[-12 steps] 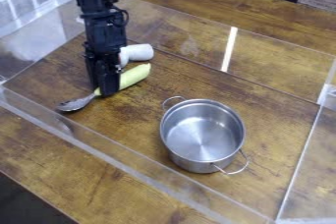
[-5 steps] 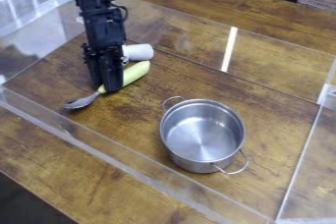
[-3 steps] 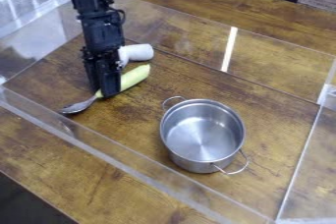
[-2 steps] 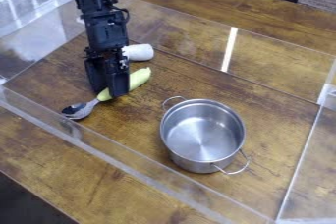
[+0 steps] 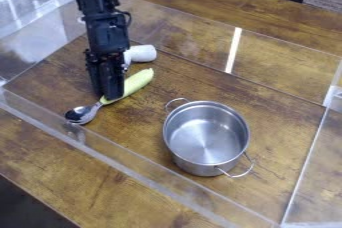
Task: Move the green spoon to the right
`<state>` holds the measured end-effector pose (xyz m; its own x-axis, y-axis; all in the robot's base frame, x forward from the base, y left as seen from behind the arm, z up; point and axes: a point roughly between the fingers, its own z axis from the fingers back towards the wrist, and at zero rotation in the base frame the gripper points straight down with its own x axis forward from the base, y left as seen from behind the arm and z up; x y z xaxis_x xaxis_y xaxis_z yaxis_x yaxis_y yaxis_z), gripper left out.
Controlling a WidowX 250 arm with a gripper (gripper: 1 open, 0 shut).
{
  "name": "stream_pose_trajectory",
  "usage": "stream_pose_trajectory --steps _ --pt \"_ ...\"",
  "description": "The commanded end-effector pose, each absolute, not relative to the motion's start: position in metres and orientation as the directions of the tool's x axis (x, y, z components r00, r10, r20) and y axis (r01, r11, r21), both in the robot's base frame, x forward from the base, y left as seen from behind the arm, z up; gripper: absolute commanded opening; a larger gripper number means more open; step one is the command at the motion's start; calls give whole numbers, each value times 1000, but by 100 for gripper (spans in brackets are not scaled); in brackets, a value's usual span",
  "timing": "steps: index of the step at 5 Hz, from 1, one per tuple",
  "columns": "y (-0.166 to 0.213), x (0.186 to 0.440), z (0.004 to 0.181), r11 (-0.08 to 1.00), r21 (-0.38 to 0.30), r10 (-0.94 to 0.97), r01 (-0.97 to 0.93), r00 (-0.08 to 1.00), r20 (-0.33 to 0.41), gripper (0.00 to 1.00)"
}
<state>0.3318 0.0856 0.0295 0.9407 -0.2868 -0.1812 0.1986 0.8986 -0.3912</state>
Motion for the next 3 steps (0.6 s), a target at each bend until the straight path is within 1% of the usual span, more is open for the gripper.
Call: stream_pose_trajectory --steps 1,2,3 --pt "74 350 65 920 -326 -263 218 960 -98 0" --pt "68 355 71 929 -313 -237 199 968 -88 0" --pt "51 353 82 922 -303 -275 242 959 -71 0"
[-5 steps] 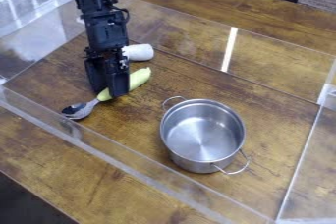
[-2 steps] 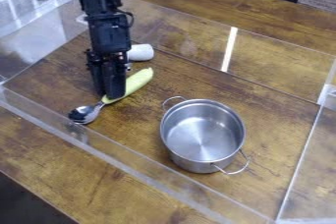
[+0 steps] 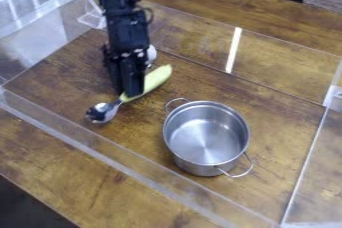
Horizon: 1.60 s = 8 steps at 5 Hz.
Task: Move the green spoon to the right
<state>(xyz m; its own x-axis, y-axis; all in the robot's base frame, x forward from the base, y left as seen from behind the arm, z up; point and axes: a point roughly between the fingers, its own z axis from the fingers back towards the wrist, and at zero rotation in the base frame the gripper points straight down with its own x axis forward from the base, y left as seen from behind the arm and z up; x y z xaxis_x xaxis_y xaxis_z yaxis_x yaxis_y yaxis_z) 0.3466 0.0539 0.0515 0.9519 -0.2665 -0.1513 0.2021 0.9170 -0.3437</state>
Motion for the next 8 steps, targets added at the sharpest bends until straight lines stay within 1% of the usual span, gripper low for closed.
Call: stream_pose_trajectory --steps 1,3,4,6,8 --pt "35 349 91 917 -283 -309 282 949 -57 0" --pt "25 351 122 911 -272 -331 310 943 -34 0" --pt "17 351 122 911 -263 -339 318 940 -36 0" --pt "12 353 114 916 -240 -345 322 937 -59 0" --pt "36 365 99 950 -220 -246 222 965 -89 0"
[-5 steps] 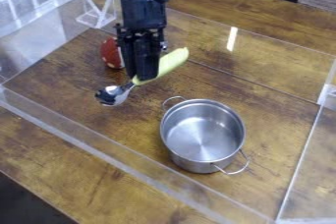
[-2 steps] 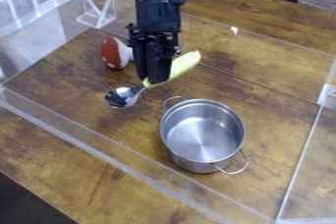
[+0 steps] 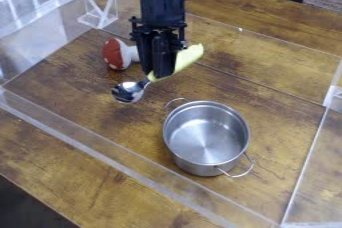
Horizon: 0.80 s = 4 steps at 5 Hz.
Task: Move the green spoon to the right
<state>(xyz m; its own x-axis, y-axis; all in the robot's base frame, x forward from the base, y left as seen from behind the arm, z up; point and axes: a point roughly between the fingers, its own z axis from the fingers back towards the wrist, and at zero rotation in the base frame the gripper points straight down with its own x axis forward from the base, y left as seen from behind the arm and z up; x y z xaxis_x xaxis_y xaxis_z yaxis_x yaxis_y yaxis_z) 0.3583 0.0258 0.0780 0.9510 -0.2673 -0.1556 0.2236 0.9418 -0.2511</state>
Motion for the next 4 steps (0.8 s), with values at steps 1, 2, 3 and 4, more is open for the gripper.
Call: stream_pose_trajectory --steps 1,2,3,4 --pt "41 376 86 957 -207 -229 203 968 -107 0" --pt "43 383 79 964 -194 -206 182 972 -112 0" --pt "40 388 84 959 -185 -237 213 964 -121 0" --pt "37 391 86 953 -176 -270 246 954 -131 0"
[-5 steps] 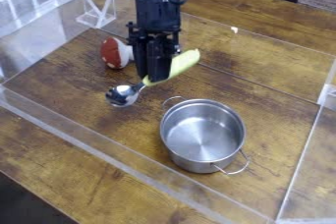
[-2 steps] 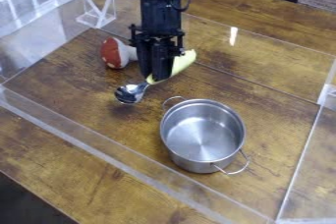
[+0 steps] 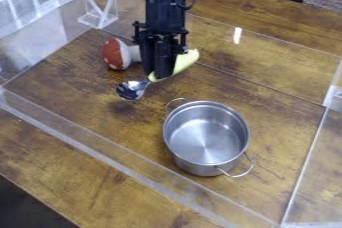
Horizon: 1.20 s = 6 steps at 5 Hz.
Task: Move the green spoon to the right
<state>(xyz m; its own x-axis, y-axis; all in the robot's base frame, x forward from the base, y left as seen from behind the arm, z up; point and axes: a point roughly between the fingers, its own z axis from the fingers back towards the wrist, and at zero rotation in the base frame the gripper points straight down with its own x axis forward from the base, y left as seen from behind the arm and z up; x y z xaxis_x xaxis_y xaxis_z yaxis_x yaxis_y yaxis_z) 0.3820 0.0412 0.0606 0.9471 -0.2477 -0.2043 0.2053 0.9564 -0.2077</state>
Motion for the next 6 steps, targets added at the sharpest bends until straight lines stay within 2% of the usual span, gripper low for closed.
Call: stream_pose_trajectory --steps 1,3,4,6 --pt "33 393 84 933 -172 -341 316 929 -142 0" --pt "23 393 84 880 -177 -465 440 873 -147 0" --pt "33 400 77 877 -182 -469 444 873 -132 0" --pt "62 418 92 875 -194 -467 443 878 -103 0"
